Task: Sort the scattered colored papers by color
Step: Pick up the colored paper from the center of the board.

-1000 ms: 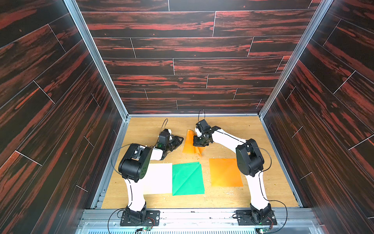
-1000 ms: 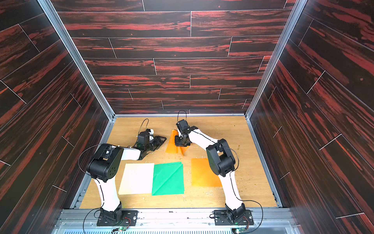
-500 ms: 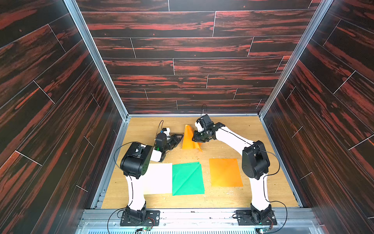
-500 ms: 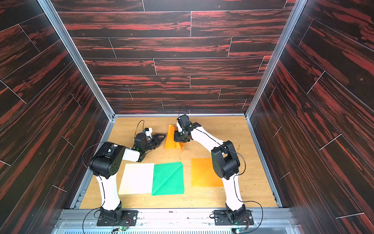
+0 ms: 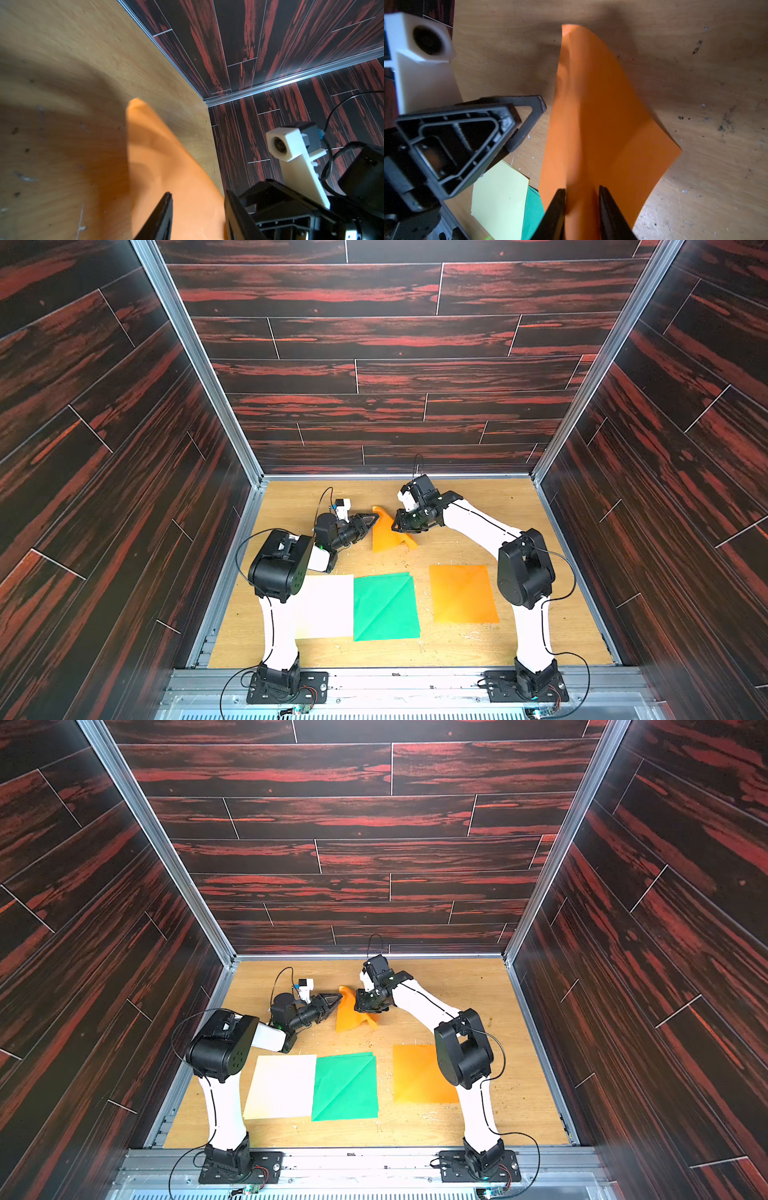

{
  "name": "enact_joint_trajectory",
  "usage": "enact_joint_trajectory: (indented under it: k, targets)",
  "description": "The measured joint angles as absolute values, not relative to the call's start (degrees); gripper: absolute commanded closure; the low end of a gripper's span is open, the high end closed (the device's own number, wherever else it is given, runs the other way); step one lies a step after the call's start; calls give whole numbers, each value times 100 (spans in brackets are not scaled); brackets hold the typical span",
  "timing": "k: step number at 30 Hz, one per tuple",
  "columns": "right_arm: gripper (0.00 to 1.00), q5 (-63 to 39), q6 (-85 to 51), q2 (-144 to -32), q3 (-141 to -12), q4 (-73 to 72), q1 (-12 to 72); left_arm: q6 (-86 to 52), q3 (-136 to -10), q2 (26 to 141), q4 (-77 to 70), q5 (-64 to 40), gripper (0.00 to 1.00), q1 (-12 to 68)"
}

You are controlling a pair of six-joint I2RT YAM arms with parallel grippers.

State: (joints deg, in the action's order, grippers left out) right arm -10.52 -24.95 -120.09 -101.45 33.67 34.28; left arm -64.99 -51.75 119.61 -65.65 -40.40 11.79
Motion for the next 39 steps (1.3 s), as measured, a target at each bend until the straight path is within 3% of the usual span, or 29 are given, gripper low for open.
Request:
enact_joint_trajectory:
  k: [15,31,39]
  targets:
    - [70,-1177,-2477,-11810,-10075,3321,3400,-6302,-4532,11977,-6567,-3730,55,888]
    - [70,-1433,-2482,-11813,-10075,3218,3400,-7107,-4556,12414,-7784,-3964,55,891]
    - [70,-1601,-2502,-11821,-10073,3122,3400,-7255,-4713,12414,-7900,-4110,66,967]
